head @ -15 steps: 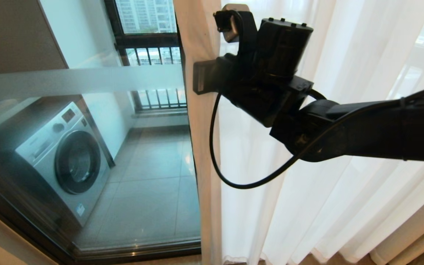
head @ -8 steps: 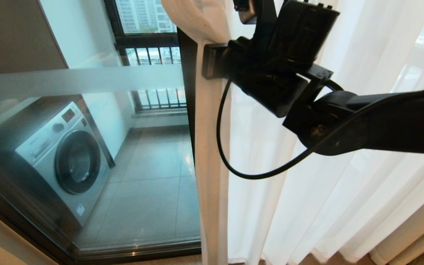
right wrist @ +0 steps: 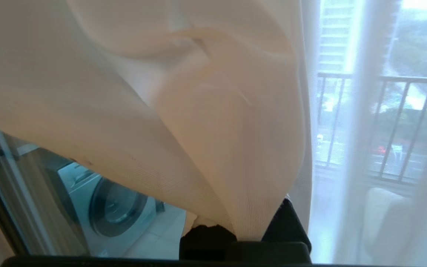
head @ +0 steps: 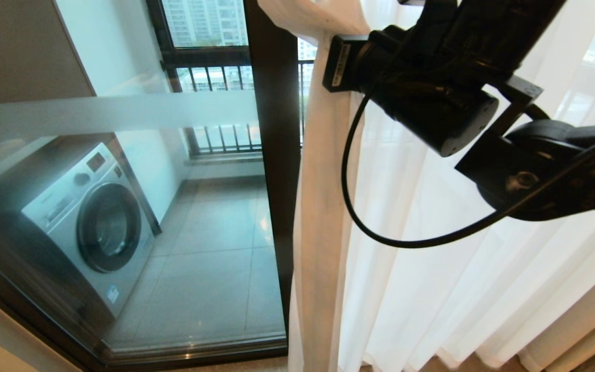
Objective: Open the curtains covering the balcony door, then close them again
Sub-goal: Pull the inner curtains open on both sides
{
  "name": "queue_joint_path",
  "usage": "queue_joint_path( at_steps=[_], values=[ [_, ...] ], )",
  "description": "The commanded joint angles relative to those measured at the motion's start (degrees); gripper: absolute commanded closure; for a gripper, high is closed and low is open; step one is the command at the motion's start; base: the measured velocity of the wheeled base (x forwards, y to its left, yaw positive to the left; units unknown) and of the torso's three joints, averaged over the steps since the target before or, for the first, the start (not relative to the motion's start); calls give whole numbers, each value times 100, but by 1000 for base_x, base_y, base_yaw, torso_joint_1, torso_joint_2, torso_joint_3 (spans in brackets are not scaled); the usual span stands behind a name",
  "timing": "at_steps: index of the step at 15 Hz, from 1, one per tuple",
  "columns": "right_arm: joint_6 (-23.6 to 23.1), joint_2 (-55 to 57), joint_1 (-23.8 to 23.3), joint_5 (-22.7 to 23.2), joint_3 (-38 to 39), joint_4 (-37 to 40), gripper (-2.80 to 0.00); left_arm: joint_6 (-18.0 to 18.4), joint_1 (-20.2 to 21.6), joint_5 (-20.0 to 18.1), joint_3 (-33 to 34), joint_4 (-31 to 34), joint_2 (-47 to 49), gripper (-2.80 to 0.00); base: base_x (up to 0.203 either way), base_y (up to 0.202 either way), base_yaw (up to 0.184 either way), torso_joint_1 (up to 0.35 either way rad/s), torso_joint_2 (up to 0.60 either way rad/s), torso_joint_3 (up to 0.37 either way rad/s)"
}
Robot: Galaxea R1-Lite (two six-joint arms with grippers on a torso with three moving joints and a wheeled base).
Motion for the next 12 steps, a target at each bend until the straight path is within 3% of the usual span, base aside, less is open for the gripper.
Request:
queue_joint_path(
  at_steps=[1,10,12],
  values=[
    [-18,-359,-143,-35,309,-115,0,4,2,0,0,-4,6,0,0,0,0,0,0,0],
    [-196,-1066,-1128,-63,1180,-301,0,3,2,0,0,4,-2,0,0,0,0,0,0,0],
    [-197,-1259,-1311,-269,1372,-308,0,4,2,0,0,-4,6,0,0,0,0,0,0,0]
  ],
)
